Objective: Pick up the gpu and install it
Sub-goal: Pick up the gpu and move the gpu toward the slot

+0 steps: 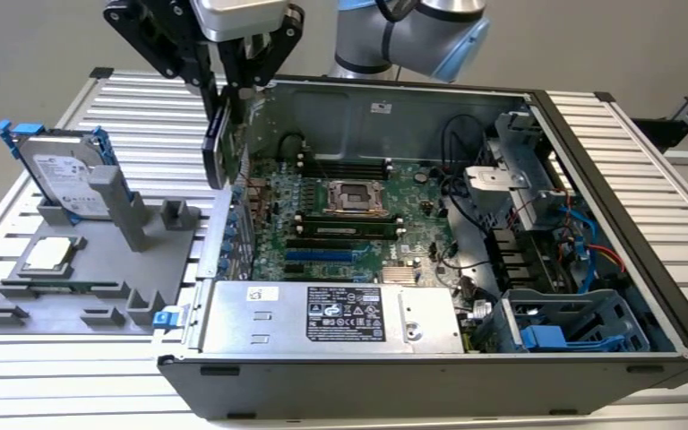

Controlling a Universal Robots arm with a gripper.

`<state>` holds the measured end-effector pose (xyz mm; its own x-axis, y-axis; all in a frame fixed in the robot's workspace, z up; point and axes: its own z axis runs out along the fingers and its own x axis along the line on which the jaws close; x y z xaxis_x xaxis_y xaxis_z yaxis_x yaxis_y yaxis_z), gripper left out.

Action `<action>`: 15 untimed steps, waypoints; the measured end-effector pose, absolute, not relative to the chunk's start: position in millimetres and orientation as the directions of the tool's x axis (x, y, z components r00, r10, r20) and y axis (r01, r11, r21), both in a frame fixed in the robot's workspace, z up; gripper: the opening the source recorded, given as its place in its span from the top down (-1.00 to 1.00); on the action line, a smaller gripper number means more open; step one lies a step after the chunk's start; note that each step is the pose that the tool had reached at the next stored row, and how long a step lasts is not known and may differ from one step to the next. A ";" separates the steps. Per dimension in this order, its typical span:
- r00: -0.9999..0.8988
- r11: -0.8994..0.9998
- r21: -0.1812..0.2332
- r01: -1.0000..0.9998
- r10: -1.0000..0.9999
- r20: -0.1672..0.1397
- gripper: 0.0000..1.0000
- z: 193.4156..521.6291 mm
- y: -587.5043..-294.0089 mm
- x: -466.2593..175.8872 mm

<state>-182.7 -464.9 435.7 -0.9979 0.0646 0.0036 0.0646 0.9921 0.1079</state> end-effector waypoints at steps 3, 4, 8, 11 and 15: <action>-0.998 0.992 0.108 0.065 0.065 0.004 1.00 435.7 -464.9 -178.9; -0.998 0.992 0.108 0.065 0.065 0.004 1.00 435.7 -464.9 -177.5; -0.998 0.992 0.108 0.065 0.065 0.005 1.00 435.7 -464.9 -172.7; -0.998 0.992 0.108 0.065 0.065 0.006 1.00 435.7 -464.9 -169.9; -0.998 0.992 0.108 0.065 0.065 0.007 1.00 435.7 -464.9 -166.1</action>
